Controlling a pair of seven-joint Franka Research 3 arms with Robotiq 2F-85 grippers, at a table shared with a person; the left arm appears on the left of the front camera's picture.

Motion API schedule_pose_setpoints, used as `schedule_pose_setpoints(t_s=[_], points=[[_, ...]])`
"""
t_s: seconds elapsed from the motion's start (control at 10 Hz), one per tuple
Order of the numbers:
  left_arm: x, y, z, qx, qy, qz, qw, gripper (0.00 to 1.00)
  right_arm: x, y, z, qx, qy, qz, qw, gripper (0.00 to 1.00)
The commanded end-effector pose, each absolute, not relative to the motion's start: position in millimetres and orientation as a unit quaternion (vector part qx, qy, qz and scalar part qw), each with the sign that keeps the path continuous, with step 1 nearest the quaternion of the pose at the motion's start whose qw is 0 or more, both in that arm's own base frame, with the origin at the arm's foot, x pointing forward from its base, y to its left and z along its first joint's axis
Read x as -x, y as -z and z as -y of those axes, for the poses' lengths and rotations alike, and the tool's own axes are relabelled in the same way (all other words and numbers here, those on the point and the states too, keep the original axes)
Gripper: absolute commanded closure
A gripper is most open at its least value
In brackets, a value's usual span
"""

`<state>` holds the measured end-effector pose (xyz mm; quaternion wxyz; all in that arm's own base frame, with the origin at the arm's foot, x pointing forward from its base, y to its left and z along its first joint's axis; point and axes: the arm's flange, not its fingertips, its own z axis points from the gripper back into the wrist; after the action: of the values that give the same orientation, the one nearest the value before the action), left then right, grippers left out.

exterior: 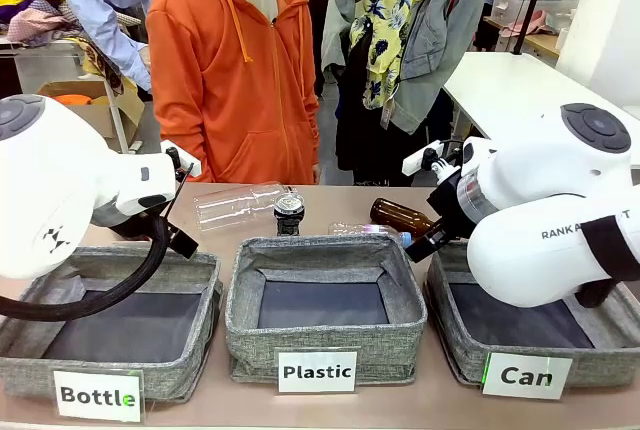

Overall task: Sort the can waste into the basket.
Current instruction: Pick up the can waste from the table and place it in the right Fabric basket.

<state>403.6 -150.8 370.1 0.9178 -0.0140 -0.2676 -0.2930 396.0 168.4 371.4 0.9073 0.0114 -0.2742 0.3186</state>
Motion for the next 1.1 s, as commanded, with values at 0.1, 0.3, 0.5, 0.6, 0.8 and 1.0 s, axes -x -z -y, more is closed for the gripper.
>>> schedule_pose_setpoints(t_s=[0.1, 0.3, 0.5, 0.6, 0.8, 1.0], points=[[-403.6, -370.2, 150.8, 0.014, 0.293, 0.268, 0.918, 0.00, -396.1, -371.5, -168.4, -0.012, -0.318, 0.274, 0.907, 0.00], [-403.6, -370.2, 150.8, 0.014, 0.293, 0.268, 0.918, 0.00, -396.1, -371.5, -168.4, -0.012, -0.318, 0.274, 0.907, 0.00], [-403.6, -370.2, 150.8, 0.014, 0.293, 0.268, 0.918, 0.00, -396.1, -371.5, -168.4, -0.012, -0.318, 0.274, 0.907, 0.00], [-403.6, -370.1, 150.8, 0.014, 0.293, 0.268, 0.918, 0.00, -396.0, -371.4, -168.4, -0.011, -0.319, 0.274, 0.907, 0.00], [-388.7, -425.4, 142.4, 0.087, 0.294, 0.269, 0.913, 0.00, -392.2, -422.3, -170.6, -0.007, -0.307, 0.260, 0.915, 0.00], [-362.9, -489.6, 131.4, 0.190, 0.256, 0.243, 0.916, 0.00, -379.0, -483.0, -160.8, -0.085, -0.245, 0.243, 0.935, 0.00]])
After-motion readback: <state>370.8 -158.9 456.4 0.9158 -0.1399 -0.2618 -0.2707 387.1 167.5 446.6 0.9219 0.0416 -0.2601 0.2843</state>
